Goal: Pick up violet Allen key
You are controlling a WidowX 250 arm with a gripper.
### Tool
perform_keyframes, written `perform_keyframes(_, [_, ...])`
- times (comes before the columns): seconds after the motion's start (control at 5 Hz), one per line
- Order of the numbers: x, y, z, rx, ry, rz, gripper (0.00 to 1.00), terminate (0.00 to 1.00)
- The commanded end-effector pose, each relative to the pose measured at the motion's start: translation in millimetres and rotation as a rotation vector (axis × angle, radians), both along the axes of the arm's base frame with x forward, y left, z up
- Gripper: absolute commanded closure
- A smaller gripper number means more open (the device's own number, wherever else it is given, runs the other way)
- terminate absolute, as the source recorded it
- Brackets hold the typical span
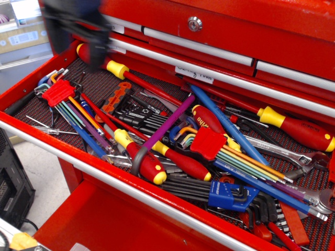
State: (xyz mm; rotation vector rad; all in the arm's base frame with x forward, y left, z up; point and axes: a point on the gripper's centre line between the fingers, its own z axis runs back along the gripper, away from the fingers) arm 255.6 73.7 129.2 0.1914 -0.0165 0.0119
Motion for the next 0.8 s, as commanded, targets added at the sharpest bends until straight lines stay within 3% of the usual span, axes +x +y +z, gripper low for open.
perform_keyframes(0.0, [4.7,-69.3,-20.6,-0.027,-0.054,0.029,0.00,0.00])
perform_keyframes(0.2, [9.3,-86.9,-36.5,-0.048,-0.082,-0.032,0.00,0.00])
perform_keyframes(0.6, [29.6,-80.3,-75.1,-0.013,-0.122,-0.072,0.00,0.00])
